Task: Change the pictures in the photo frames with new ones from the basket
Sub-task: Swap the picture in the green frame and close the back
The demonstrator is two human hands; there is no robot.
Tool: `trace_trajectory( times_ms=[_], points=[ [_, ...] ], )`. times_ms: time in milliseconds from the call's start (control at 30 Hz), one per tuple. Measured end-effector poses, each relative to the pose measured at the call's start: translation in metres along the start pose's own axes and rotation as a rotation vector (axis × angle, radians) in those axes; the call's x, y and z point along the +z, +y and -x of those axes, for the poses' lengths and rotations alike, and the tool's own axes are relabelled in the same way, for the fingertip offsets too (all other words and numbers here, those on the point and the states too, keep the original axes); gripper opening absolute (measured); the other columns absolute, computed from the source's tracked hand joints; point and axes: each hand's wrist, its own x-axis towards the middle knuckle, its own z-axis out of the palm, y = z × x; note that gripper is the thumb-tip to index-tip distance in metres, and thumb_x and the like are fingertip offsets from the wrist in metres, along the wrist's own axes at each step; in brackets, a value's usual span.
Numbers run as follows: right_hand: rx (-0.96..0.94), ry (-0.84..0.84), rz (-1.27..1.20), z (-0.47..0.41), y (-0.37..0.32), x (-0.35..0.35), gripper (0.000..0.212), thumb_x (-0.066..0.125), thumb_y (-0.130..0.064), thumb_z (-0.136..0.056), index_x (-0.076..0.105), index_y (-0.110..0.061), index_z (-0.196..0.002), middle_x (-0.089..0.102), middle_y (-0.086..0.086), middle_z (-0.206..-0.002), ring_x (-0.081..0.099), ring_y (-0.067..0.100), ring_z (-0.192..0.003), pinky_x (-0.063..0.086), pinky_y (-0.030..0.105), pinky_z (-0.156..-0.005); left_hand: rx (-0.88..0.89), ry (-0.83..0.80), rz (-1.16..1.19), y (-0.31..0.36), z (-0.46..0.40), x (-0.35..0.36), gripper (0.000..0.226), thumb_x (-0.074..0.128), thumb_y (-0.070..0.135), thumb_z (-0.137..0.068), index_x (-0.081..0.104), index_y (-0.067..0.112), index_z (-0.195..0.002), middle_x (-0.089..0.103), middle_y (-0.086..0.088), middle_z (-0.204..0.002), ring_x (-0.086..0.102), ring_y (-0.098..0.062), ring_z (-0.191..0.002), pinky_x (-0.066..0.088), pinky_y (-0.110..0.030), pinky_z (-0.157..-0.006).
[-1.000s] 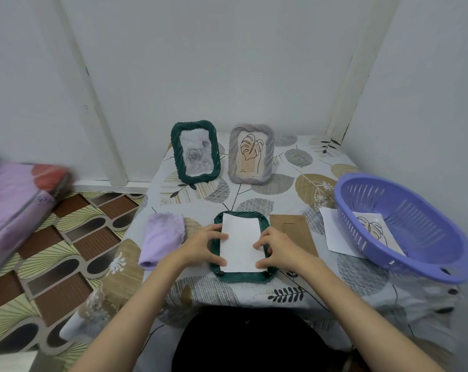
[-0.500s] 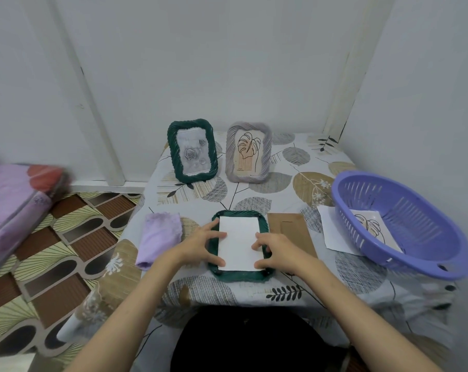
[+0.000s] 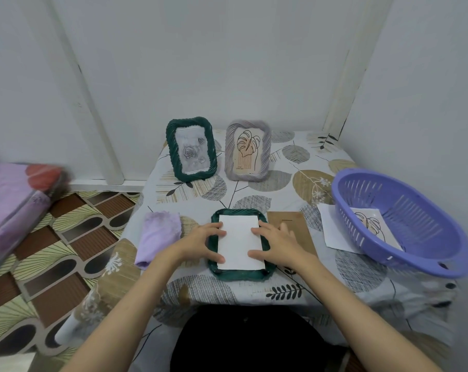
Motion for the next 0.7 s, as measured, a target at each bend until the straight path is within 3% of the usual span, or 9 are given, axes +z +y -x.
trace_trajectory(
  times_ms=[300,533,600,700],
  points=[
    [-0.003,-0.026,0.06,0.003,0.006,-0.007,0.066,0.056,-0.054,-0.082,0.033,-0.033,-0.14,0.018,-0.011,-0.154,0.019,0.028,-0.132,0.017,0.045,-0.106,0.032,0.024,0.031,0.004,-0.001,0.004,0.071,0.081,0.028,-0.068,0.049,0.018,-0.131,0.026,0.006,-0.15,0.025,-0.014,-0.137,0.025,-0.033,-0.113],
    [0.001,-0.021,0.043,0.002,0.009,-0.007,0.067,0.057,-0.054,-0.082,0.032,-0.034,-0.14,0.018,-0.012,-0.153,0.018,0.028,-0.134,0.017,0.046,-0.105,0.037,0.043,0.009,0.004,-0.003,0.005,0.079,0.078,0.033,-0.071,0.04,0.02,-0.138,0.021,0.009,-0.152,0.022,-0.014,-0.139,0.022,-0.039,-0.114],
    [0.028,0.069,-0.033,0.002,0.013,-0.006,0.067,0.057,-0.054,-0.081,0.03,-0.035,-0.141,0.023,-0.011,-0.152,0.021,0.027,-0.133,0.02,0.047,-0.104,0.031,0.037,-0.011,0.004,-0.003,0.005,0.08,0.078,0.035,-0.07,0.04,0.02,-0.139,0.022,0.009,-0.152,0.022,-0.014,-0.139,0.021,-0.04,-0.114],
    [0.207,0.345,-0.015,0.001,0.025,-0.004,0.064,0.051,-0.055,-0.085,0.035,-0.026,-0.139,0.032,0.0,-0.147,0.03,0.028,-0.126,0.029,0.044,-0.101,0.029,0.031,0.003,0.004,-0.004,0.005,0.08,0.077,0.035,-0.07,0.039,0.021,-0.139,0.022,0.01,-0.152,0.022,-0.014,-0.139,0.022,-0.041,-0.114]
  ],
)
